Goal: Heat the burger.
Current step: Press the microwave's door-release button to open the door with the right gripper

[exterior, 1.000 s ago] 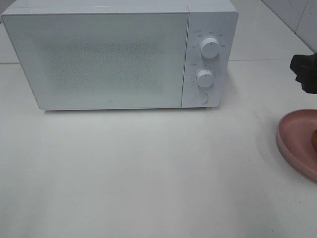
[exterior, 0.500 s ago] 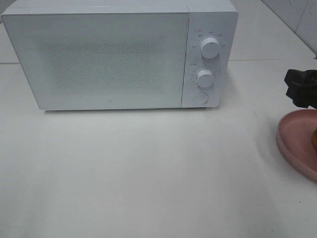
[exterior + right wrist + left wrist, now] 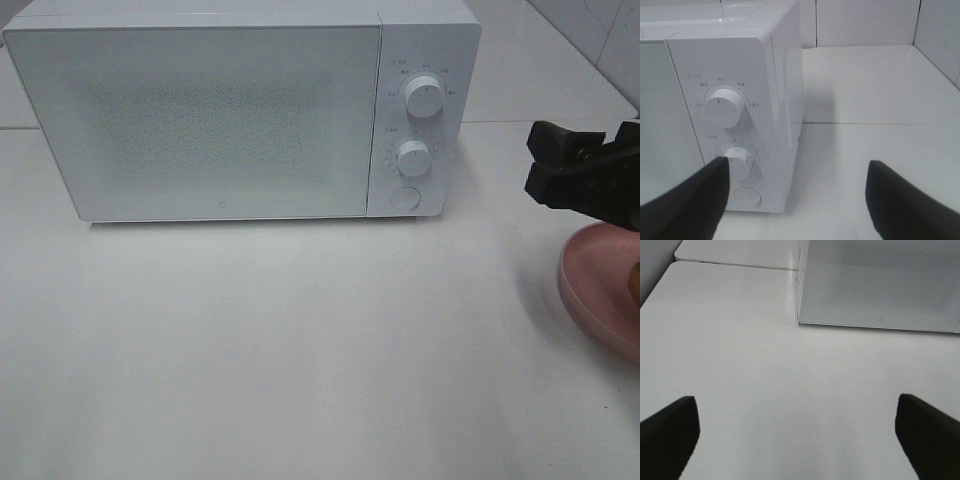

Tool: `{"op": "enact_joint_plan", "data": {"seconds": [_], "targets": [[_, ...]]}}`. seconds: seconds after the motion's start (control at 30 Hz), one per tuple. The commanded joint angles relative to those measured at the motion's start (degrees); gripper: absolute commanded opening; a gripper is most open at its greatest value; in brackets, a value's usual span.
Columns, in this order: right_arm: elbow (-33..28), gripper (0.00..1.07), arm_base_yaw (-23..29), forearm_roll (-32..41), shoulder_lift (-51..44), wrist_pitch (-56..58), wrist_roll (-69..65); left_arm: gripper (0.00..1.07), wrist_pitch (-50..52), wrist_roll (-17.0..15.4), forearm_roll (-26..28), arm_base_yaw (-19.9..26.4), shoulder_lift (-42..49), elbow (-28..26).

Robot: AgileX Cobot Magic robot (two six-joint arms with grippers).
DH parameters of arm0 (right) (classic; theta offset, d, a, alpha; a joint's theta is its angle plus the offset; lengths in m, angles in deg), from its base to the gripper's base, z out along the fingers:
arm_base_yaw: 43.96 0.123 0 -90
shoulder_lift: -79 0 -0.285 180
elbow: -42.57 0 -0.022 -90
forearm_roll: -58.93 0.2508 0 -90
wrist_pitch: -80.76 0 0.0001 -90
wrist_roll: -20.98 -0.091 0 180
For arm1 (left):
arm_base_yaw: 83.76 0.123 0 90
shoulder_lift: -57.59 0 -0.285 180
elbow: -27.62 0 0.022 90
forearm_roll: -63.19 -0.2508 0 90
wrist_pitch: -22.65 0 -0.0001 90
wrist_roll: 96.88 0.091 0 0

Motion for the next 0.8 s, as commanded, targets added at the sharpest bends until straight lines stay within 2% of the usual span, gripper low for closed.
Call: {"op": "enact_joint_plan", "data": {"seconds": [0.03, 0.07, 0.13, 0.17, 0.2, 0.3, 0.5, 0.8], "targets": [[-0.06, 0.73, 5.21, 6.36, 4.24, -6.65, 3.90, 1.00, 0.46, -0.40, 0.46, 0.11, 1.49, 0.11], [-0.06, 0.73, 5.21, 6.36, 4.24, -6.65, 3.90, 1.00, 0.46, -0.40, 0.46, 0.11, 1.49, 0.11], [0.29, 0.73, 9.51, 11.17, 8.19, -11.52, 3.95, 1.00, 0.46, -0.40, 0.46, 0.11, 1.49, 0.11], [0.29, 0.73, 9.51, 11.17, 8.19, -11.52, 3.95, 1.00, 0.46, -0.40, 0.46, 0.11, 1.49, 0.11], [0.92, 0.73, 12.43, 13.92, 10.94, -13.98, 3.95, 1.00, 0.46, -0.40, 0.46, 0.11, 1.49, 0.11], [2.41, 0.73, 15.53, 17.36, 14.84, -16.67, 3.95, 1.00, 0.46, -0.40, 0.46, 0.11, 1.49, 0.11], [6.25, 0.73, 19.48, 20.68, 21.43, -18.33, 3.95, 1.00, 0.46, -0.40, 0.46, 0.11, 1.49, 0.11], [9.17, 0.73, 22.23, 21.49, 26.41, -18.16, 3.90, 1.00, 0.46, -0.40, 0.46, 0.11, 1.49, 0.11]]}}
